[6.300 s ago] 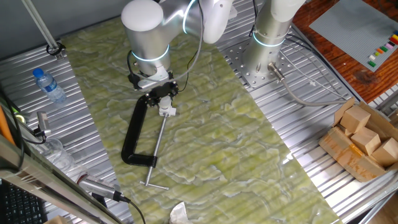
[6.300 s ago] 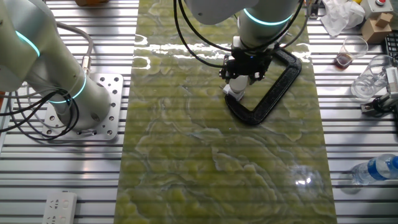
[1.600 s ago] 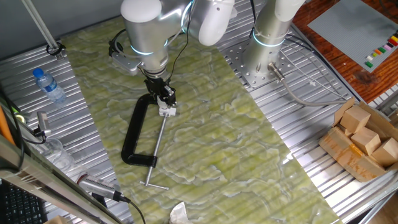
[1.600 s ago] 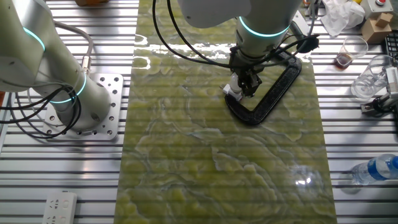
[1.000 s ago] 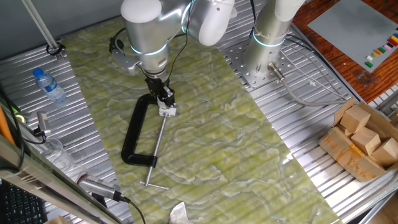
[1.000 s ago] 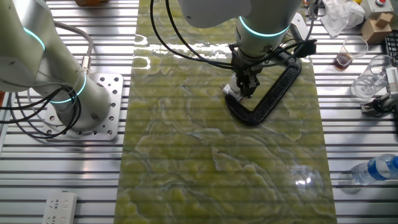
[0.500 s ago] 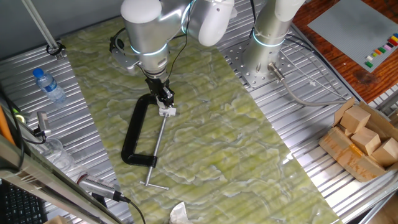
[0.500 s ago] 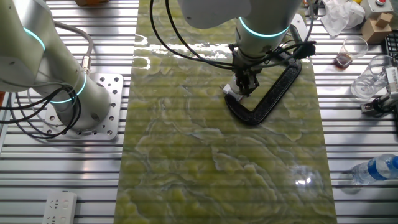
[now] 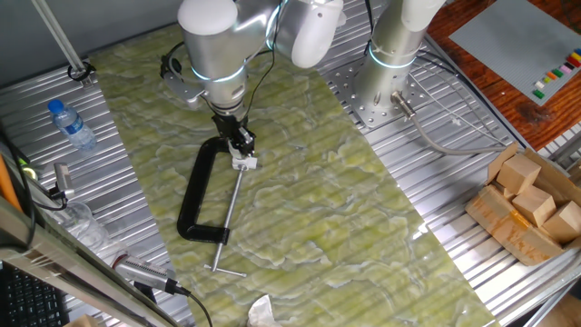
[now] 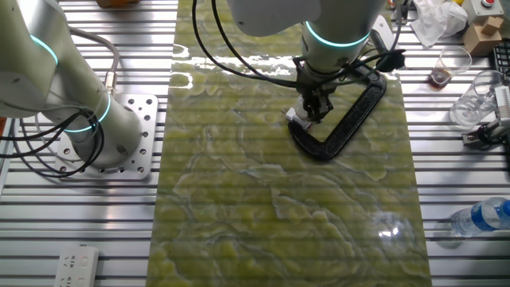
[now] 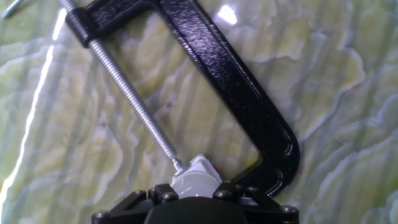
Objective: Take out the light bulb by rotating it
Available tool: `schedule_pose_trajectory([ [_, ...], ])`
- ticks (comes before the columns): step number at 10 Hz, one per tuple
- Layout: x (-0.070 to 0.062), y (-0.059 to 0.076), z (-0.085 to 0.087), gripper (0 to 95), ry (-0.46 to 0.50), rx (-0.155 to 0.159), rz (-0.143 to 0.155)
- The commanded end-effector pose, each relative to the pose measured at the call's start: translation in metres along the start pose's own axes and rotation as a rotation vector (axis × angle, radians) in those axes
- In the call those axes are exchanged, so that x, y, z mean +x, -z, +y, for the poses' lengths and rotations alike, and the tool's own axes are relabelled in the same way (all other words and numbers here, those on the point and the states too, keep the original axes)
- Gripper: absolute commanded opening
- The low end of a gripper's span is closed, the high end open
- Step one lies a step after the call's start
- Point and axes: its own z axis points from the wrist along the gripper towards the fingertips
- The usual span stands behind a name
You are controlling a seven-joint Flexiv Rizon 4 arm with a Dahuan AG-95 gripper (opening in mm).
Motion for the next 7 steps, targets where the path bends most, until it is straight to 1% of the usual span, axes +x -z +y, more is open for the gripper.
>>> schedule_pose_trajectory([
  [1,0.0001,0.0030,0.0005,0.0,0.169,0.013,0.010],
  [3,0.0001,0.0027,0.0004,0.0,0.236,0.017,0.013],
  [4,0.0001,0.0026,0.0004,0.0,0.280,0.026,0.015],
  [5,0.0001,0.0026,0.0004,0.0,0.292,0.029,0.017],
  [6,0.0001,0.0022,0.0003,0.0,0.356,0.034,0.021],
  [7,0.0001,0.0020,0.0003,0.0,0.389,0.036,0.021],
])
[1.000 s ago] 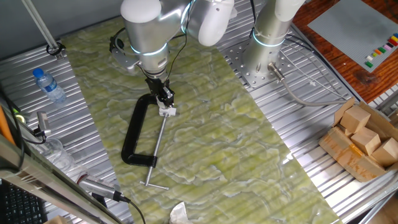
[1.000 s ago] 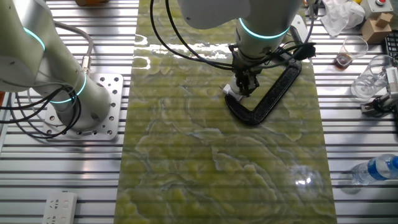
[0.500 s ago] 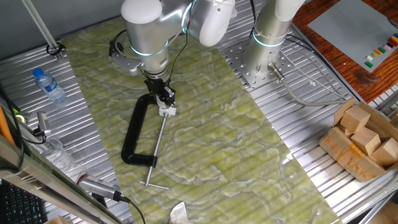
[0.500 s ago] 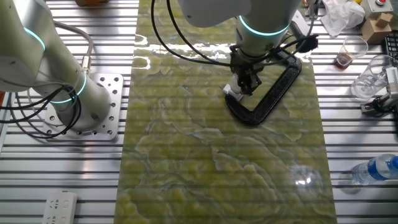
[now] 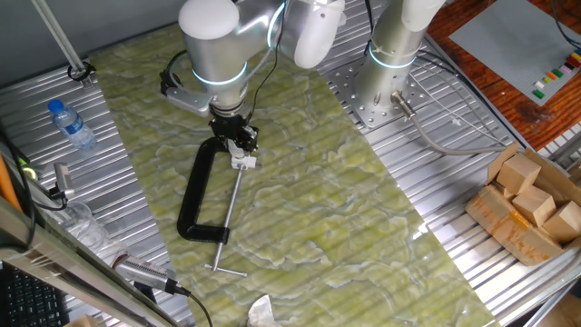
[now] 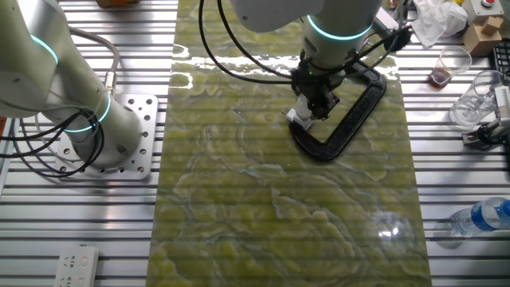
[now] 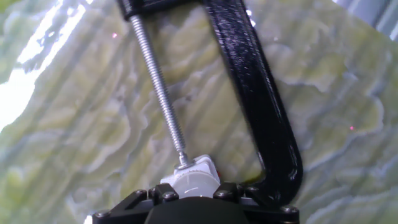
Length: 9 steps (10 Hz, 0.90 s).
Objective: Take out the light bulb by rotating it
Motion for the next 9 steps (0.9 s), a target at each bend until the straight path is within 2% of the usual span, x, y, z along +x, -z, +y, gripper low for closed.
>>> schedule_pose_trajectory([
  [1,0.0000,0.0005,0.0007,0.0,0.129,0.011,0.005],
  [7,-0.0001,-0.0024,0.0004,0.0,0.355,0.016,0.006],
  [9,-0.0001,-0.0017,0.0004,0.0,0.468,0.013,0.006],
])
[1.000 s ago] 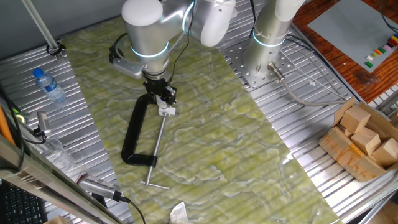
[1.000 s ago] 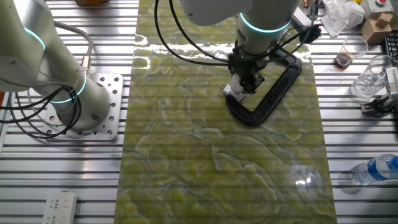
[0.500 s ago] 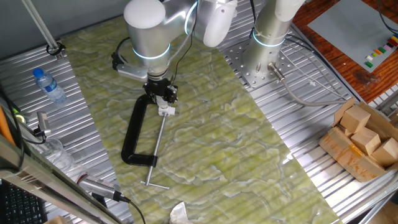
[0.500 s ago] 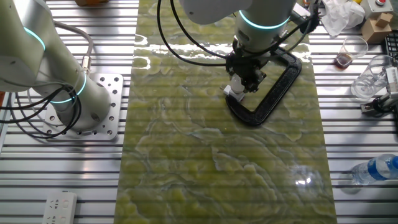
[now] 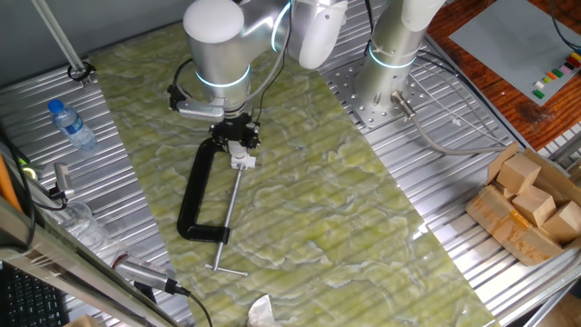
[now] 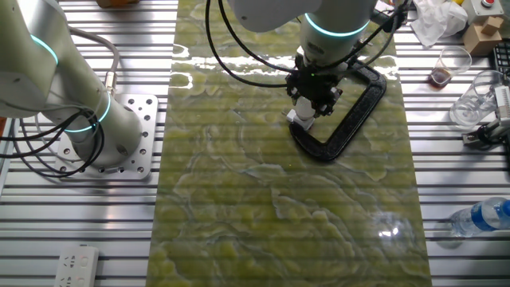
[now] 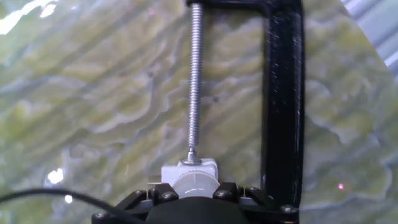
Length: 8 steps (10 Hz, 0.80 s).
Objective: Take out the light bulb by rotating it
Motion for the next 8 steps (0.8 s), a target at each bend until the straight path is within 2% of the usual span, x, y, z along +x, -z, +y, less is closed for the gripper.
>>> schedule_pose_trajectory([
  [1,-0.0004,0.0008,0.0004,0.0,0.148,-0.002,0.000],
  [8,-0.0004,0.0011,0.0005,0.0,0.408,-0.004,0.006],
])
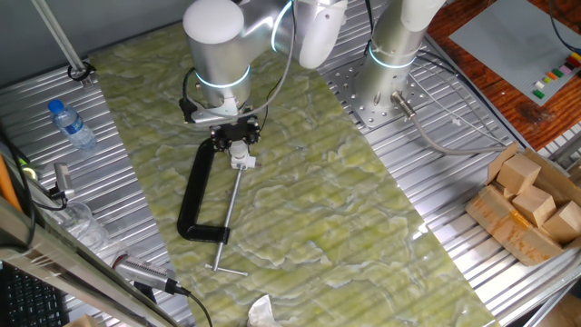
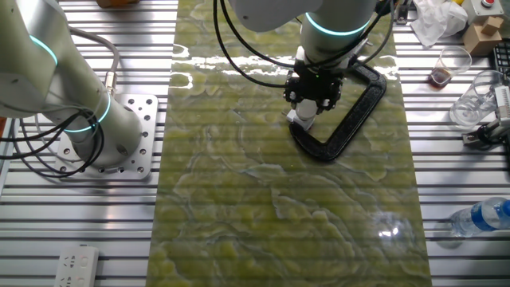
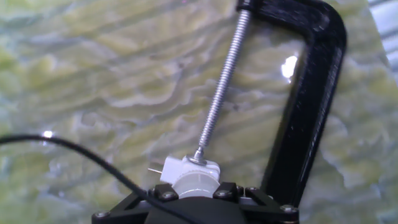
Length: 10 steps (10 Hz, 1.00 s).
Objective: Take out the light bulb by rotating it
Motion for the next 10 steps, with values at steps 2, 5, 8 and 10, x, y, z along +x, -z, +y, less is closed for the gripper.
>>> schedule_pose_trajectory([
  [2,-0.0004,0.0004,0.0002,0.0,0.169,-0.005,0.004],
  [5,-0.0005,0.0014,0.0003,0.0,0.249,-0.008,0.012],
  [8,-0.0005,0.0025,0.0004,0.0,0.273,-0.007,0.012],
  [10,-0.0005,0.0024,0.0004,0.0,0.278,-0.007,0.012],
])
